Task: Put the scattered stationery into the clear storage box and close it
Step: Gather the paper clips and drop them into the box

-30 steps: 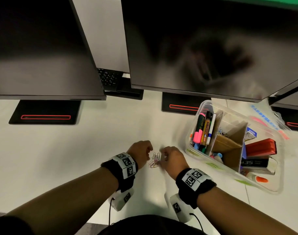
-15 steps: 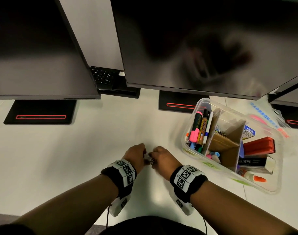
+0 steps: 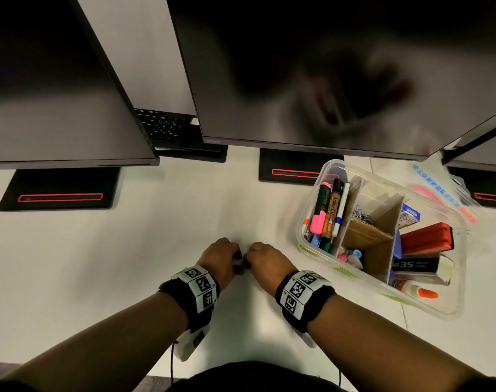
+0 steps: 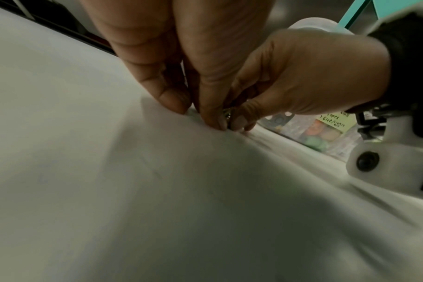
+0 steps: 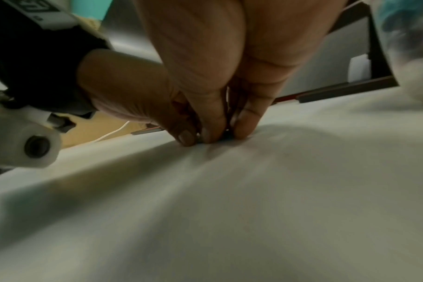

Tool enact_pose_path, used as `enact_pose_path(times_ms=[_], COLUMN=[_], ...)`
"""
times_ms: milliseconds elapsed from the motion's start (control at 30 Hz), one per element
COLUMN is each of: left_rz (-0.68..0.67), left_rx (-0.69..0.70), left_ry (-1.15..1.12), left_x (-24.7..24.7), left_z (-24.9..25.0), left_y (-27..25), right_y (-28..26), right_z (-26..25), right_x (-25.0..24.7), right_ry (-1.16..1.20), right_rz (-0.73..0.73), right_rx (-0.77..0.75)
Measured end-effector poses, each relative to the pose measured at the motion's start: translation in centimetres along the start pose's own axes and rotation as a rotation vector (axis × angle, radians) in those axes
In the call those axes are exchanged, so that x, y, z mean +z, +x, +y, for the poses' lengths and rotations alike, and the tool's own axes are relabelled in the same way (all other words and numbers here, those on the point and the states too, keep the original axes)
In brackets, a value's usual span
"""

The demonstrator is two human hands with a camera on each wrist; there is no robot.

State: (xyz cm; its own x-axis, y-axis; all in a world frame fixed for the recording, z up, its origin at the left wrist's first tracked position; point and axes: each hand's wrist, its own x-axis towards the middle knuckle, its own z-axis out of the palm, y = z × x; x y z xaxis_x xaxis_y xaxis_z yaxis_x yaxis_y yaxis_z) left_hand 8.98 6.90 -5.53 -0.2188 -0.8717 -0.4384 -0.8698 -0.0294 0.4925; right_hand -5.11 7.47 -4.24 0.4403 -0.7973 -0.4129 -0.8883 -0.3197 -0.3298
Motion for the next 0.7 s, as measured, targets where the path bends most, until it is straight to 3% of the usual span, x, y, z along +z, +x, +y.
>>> enact_pose_path(times_ms=[233, 400, 700], left_rz=[0.029, 0.043, -0.008], left_rx=[0.02, 0.032, 0.166], left_ry=[0.069, 0.029, 0.129], left_x=[-0.2, -0.2, 0.1], left_z=[0.2, -0.1, 0.4], left_y=[0.1, 0.3, 0.4], right_y=[-0.2, -0.2, -2.8], right_z=[-0.5, -0.6, 1.7], right_x=[0.0, -0.8, -1.4], right_ry=[-0.232, -0.199, 0.261], right_rz=[-0.064, 0.019, 0.214], right_rx=[-0.033, 0.011, 0.252])
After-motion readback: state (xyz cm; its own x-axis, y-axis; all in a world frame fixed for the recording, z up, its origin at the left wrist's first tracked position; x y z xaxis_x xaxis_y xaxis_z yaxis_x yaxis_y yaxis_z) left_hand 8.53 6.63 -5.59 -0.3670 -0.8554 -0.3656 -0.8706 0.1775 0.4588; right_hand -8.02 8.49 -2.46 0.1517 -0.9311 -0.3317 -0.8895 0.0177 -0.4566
